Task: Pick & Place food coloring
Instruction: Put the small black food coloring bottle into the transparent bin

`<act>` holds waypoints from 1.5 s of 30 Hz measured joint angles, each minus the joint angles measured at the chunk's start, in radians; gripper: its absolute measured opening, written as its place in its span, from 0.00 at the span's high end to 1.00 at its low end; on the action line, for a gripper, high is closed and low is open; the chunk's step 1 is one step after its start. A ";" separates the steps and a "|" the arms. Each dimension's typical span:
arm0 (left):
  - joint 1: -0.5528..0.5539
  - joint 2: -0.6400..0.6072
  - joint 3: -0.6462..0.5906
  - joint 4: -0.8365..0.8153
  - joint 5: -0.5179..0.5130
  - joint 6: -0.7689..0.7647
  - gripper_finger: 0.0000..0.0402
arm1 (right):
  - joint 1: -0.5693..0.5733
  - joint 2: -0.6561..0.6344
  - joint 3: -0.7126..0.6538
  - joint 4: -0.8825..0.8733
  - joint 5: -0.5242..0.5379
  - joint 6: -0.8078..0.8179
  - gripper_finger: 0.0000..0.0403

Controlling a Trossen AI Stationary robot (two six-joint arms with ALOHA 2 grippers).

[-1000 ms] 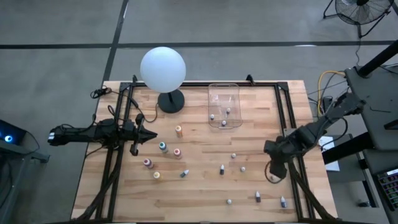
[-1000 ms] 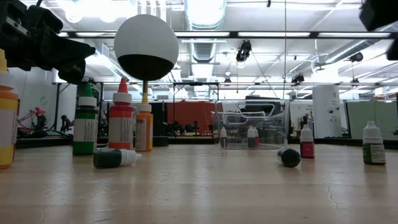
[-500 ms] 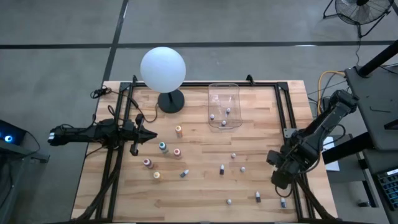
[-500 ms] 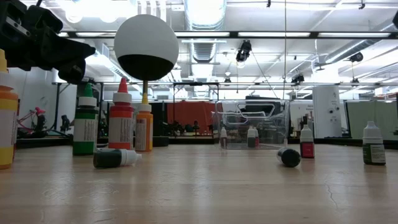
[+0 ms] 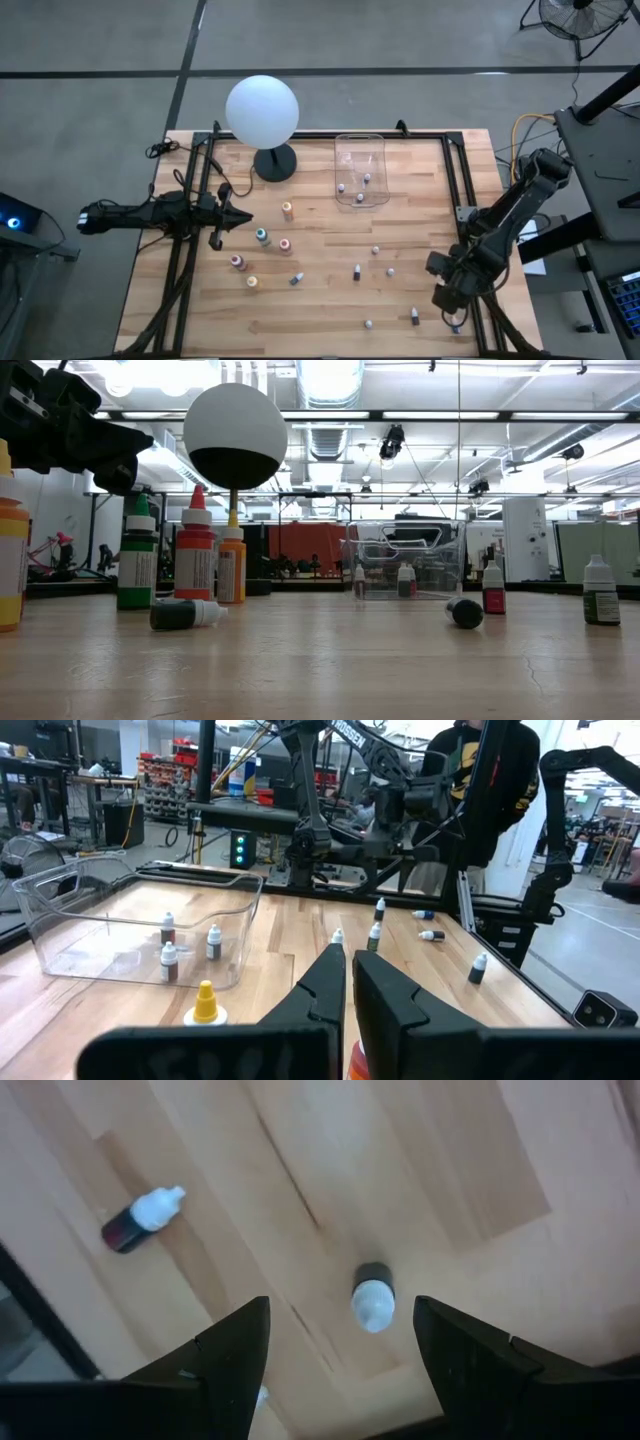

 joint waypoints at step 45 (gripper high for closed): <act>0.000 0.000 0.000 0.000 0.000 0.000 1.00 | 0.018 0.042 -0.085 0.133 -0.040 -0.003 0.63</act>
